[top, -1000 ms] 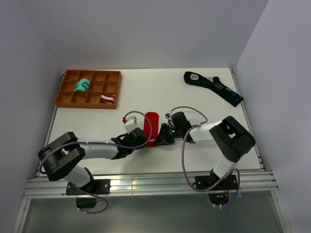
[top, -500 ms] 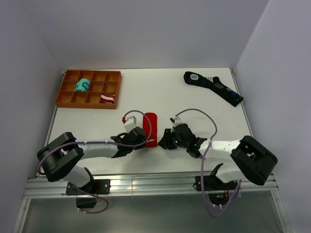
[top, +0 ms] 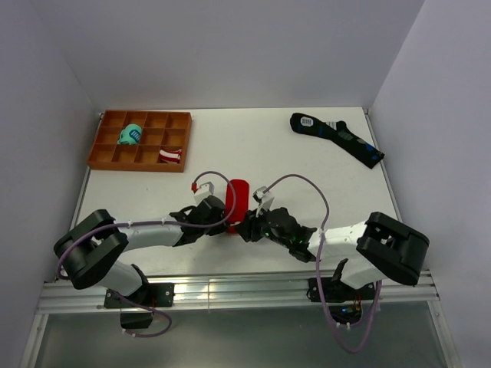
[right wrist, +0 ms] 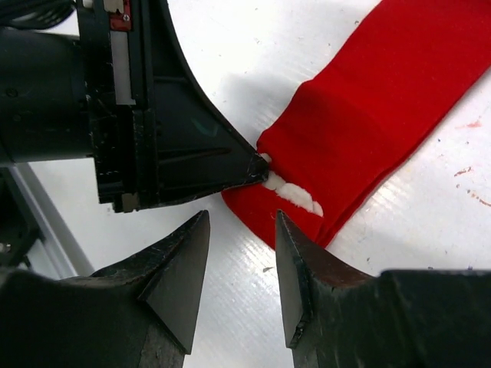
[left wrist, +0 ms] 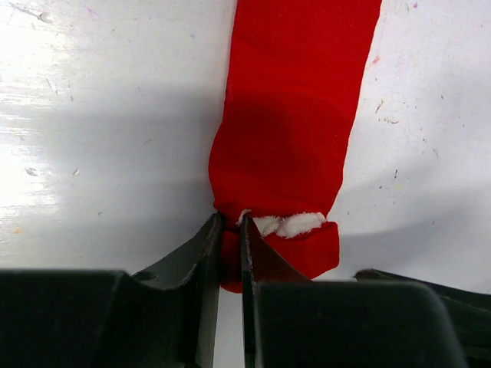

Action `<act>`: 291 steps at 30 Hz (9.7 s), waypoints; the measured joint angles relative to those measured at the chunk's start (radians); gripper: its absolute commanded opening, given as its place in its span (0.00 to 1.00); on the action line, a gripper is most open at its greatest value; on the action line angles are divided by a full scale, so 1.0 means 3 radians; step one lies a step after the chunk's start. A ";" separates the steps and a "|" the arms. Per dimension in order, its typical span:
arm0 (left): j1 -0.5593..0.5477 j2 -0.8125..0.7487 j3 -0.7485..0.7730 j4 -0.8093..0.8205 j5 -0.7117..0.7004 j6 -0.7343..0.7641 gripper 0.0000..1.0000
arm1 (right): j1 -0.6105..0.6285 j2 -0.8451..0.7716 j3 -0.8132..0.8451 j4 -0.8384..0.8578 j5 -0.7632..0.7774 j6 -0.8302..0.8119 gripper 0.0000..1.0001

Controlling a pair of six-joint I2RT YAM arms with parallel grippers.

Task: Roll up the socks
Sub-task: Roll the sock at the center of the board, then adjust the sock at the center of the board, then roll the sock at the center of the board.

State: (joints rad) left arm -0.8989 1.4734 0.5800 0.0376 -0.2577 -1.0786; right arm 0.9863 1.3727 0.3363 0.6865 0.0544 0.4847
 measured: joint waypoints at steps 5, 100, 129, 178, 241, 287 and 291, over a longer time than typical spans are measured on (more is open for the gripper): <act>0.0037 0.0013 0.0013 0.0010 0.0118 0.0052 0.00 | 0.0037 0.0177 0.0000 0.0205 0.0024 -0.0136 0.48; 0.0565 0.0315 0.0462 -0.0497 0.1218 0.0610 0.01 | -0.0248 0.1766 -0.0469 0.2694 -0.0456 -0.0633 0.41; 0.0546 -0.0020 0.0256 -0.0589 0.0739 0.0426 0.40 | -0.0540 0.2033 -0.0558 0.2822 -0.0881 0.0581 0.24; 0.0750 0.1433 0.1752 -0.0071 0.0870 0.1813 0.46 | -0.0605 0.2099 -0.0556 0.2836 -0.0951 0.0923 0.24; 0.1006 0.1120 0.1242 -0.0062 -0.0268 0.0649 0.00 | -0.0773 0.1022 0.1069 -0.1328 -0.1405 0.0394 0.08; 0.0661 -0.1401 -0.1209 0.1247 0.0525 0.0544 0.56 | -0.1188 0.1914 0.2363 -0.3607 -0.2799 -0.0209 0.04; 0.0487 -0.1357 -0.1237 0.1368 0.0612 0.0402 0.53 | -0.1199 0.1944 0.2393 -0.3653 -0.2825 -0.0186 0.04</act>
State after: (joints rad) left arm -0.7528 1.0664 0.2089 0.4480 -0.0742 -0.9581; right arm 0.6266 1.9560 1.0542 -0.4095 -0.7933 0.4290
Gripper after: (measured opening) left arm 0.545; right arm 0.203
